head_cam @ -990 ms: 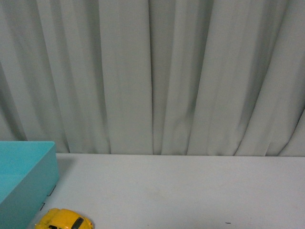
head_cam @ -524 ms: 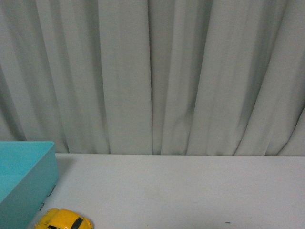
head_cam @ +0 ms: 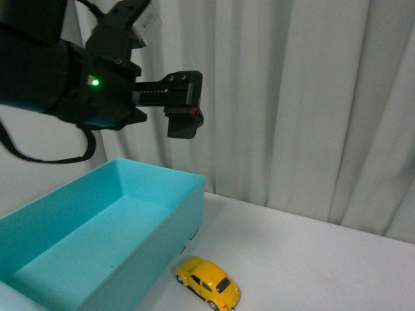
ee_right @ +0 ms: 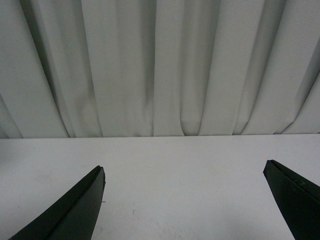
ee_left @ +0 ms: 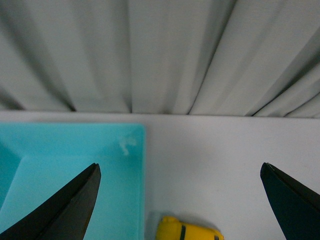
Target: Wind up and store yellow beetle toy
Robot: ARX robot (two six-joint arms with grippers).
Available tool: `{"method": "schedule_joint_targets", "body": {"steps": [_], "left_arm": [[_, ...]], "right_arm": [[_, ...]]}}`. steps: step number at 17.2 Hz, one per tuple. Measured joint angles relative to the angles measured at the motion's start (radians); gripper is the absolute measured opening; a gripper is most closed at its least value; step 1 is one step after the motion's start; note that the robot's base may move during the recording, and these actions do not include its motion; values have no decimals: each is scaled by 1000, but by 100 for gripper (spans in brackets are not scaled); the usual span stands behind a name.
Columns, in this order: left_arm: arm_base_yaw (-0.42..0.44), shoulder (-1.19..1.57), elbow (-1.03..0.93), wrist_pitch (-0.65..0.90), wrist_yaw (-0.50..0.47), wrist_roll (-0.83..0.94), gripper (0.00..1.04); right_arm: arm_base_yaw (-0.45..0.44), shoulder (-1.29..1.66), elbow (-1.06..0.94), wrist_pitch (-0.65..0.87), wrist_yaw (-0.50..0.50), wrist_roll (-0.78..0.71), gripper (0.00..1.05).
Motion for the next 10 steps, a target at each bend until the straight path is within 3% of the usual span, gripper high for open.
{"method": "schedule_joint_targets", "body": {"steps": [2,3,5,10], "left_arm": [[0,145,111,22,97,90,98],[-2,262,195,-42,240,264,98],[4,335,235,-175,329,497,98],[-10,494,295,-437,275,1175,98]], "right_arm": [[0,0,0,1,0,0,98],[0,0,0,0,0,0,98],[0,0,0,0,0,0,98],[0,0,0,0,0,0,98]]}}
